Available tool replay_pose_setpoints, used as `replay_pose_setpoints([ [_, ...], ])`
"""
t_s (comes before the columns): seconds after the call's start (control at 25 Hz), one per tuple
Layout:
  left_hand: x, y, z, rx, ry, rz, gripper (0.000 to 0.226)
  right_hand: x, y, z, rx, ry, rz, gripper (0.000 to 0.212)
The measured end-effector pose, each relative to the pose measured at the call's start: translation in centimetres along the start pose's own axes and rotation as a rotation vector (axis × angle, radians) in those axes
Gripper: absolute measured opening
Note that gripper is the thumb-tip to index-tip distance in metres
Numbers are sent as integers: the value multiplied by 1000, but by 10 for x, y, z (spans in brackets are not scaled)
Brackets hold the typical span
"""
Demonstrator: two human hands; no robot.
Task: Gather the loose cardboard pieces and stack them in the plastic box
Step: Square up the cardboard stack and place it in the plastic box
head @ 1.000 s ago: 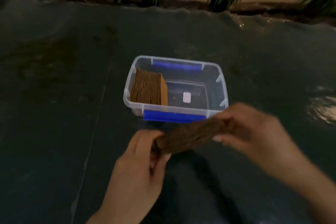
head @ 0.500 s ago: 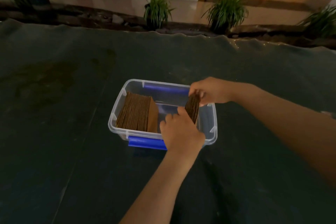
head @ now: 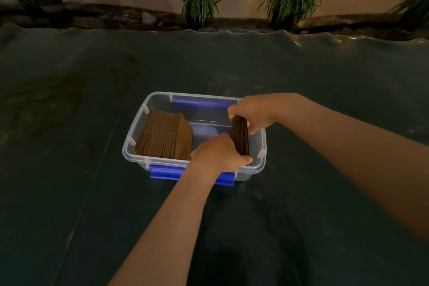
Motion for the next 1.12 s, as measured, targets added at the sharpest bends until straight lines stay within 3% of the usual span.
replay_pose_setpoints([
  [0.2,3,-5,-2,11,76,2,62,-13,1,10,-55,41,-35,46],
  [0.68,19,-4,-6,106,66,6,52,-23,-1,-8,-84,-118,-121,28],
  [0.96,21,-1,-7,73,65,4,35,-26,0,-9,78,-130,-149,41],
  [1.12,18,-1,-7,51,78,-21,48,-32,1,-8,146,-155,-168,55],
])
Point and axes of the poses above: each hand's wrist, its own x-axis towards the middle knuckle, its own z-axis out of the back of the hand, y = z × x, the point moved 6 cm from there along x, towards the middle knuckle, and after that the axes turned 1 degree about -x, right-handed, at the moved point
